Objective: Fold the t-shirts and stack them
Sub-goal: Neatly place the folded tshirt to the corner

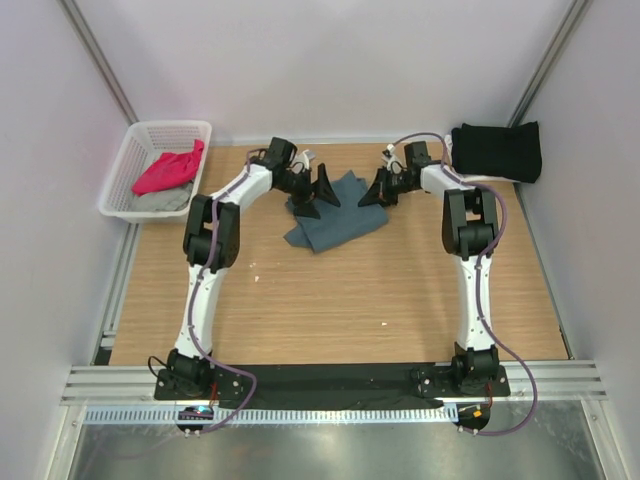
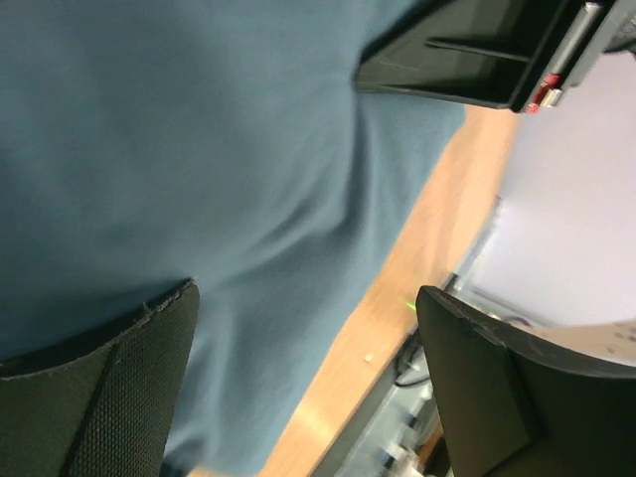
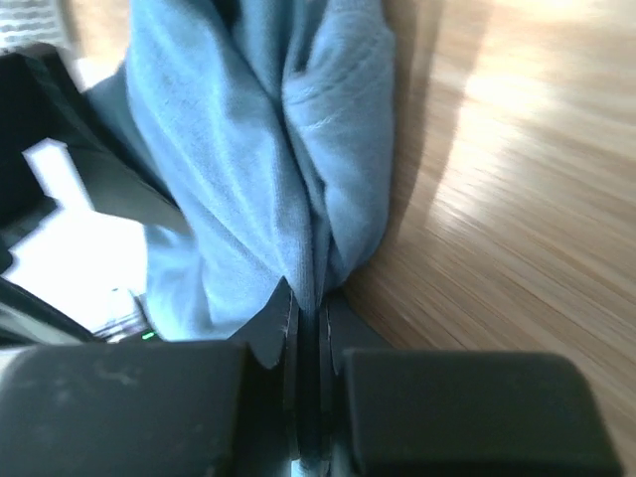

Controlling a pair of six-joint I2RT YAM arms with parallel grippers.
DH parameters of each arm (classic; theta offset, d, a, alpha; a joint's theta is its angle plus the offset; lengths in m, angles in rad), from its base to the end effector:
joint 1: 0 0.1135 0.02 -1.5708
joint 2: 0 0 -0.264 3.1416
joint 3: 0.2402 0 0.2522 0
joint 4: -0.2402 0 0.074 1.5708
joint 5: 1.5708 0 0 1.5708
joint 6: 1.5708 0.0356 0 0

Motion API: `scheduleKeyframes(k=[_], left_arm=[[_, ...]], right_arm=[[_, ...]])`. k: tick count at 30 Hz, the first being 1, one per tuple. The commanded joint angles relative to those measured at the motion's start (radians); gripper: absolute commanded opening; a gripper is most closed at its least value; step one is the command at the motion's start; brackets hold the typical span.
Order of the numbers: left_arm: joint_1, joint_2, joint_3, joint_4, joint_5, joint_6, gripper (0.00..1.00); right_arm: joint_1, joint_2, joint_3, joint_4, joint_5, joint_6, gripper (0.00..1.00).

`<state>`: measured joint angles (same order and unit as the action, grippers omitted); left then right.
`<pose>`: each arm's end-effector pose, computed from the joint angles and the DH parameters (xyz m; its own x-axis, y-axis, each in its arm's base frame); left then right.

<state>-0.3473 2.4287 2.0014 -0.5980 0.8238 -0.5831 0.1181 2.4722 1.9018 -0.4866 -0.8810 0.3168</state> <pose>0.4786 -0.2010 0.1553 -0.9954 -0.0375 -0.0877 0.0493 0.5853 -0.8093 0.5063 0.0877 0.1114 -0.9624 0.0855 -0.2578 -0.1596 0.5900 0.7915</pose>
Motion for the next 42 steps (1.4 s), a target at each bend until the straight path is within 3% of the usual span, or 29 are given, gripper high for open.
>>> scheduleKeyframes(k=[1, 11, 16, 29, 42], left_arm=[[0.04, -0.111, 0.089, -0.052, -0.113, 0.109, 0.91], [0.088, -0.134, 0.186, -0.278, -0.555, 0.333, 1.0], [0.102, -0.1, 0.2, -0.359, -0.635, 0.414, 1.0], [0.1, -0.125, 0.085, -0.349, -0.557, 0.381, 1.0], [0.068, -0.123, 0.076, -0.344, -0.569, 0.39, 1.0]], right_arm=[[-0.044, -0.104, 0.069, -0.059, 0.181, -0.119, 0.01], [-0.078, -0.251, 0.117, -0.153, 0.367, -0.312, 0.01], [-0.106, -0.269, 0.203, -0.173, 0.448, -0.386, 0.01], [-0.205, -0.254, 0.367, -0.127, 0.642, -0.447, 0.01], [-0.302, -0.206, 0.557, -0.107, 0.695, -0.495, 0.01]])
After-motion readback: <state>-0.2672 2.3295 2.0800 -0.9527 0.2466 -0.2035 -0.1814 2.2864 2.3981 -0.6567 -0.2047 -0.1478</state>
